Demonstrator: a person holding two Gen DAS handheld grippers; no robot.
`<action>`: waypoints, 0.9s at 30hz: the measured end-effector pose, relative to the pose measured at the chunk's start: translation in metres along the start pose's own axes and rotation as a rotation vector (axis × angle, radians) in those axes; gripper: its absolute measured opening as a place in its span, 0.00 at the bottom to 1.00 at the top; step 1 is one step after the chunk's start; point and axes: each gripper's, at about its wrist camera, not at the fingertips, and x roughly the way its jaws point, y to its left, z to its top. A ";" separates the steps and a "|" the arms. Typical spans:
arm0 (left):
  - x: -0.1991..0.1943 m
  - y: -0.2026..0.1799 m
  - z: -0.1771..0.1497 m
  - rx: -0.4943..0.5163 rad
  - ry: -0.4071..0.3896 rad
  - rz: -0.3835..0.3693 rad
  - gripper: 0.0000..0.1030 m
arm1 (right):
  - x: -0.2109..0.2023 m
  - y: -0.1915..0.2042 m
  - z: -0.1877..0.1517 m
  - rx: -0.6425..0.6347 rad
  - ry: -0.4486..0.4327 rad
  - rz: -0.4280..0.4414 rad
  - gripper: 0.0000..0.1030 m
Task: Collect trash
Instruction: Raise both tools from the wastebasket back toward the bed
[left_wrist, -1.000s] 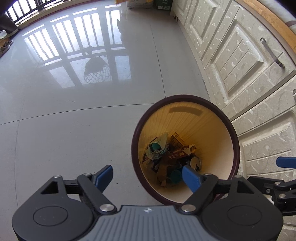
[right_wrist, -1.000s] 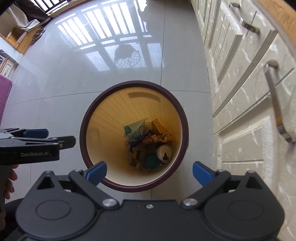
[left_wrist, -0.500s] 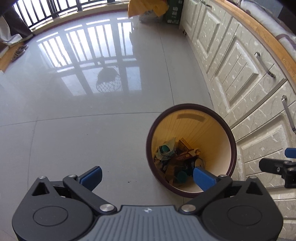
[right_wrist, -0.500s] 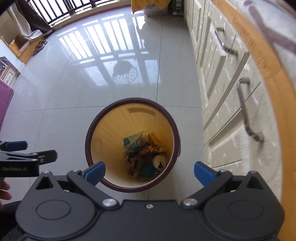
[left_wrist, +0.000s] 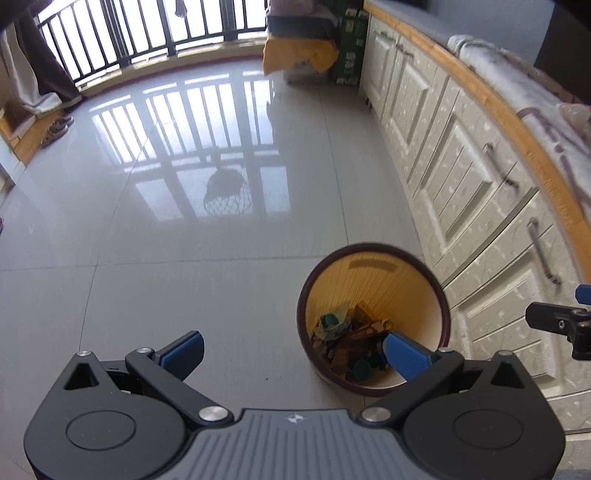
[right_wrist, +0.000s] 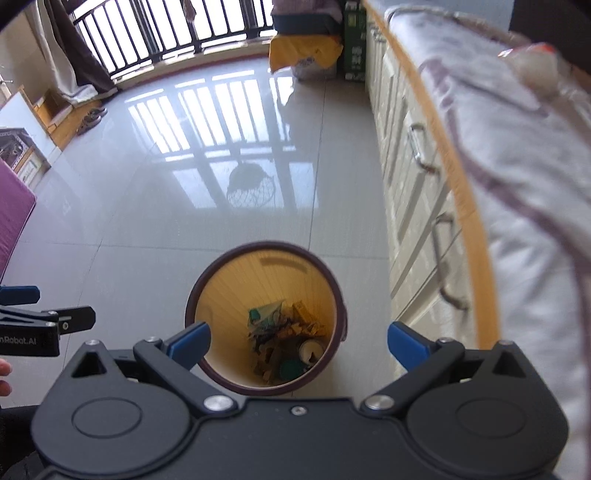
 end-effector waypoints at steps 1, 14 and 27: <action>-0.006 -0.002 0.000 0.003 -0.012 -0.003 1.00 | -0.007 -0.001 0.000 0.001 -0.014 -0.007 1.00; -0.081 -0.038 0.011 0.015 -0.194 -0.120 1.00 | -0.100 -0.031 0.006 0.029 -0.230 -0.067 1.00; -0.133 -0.120 0.047 0.143 -0.399 -0.218 1.00 | -0.185 -0.118 -0.001 0.110 -0.469 -0.194 1.00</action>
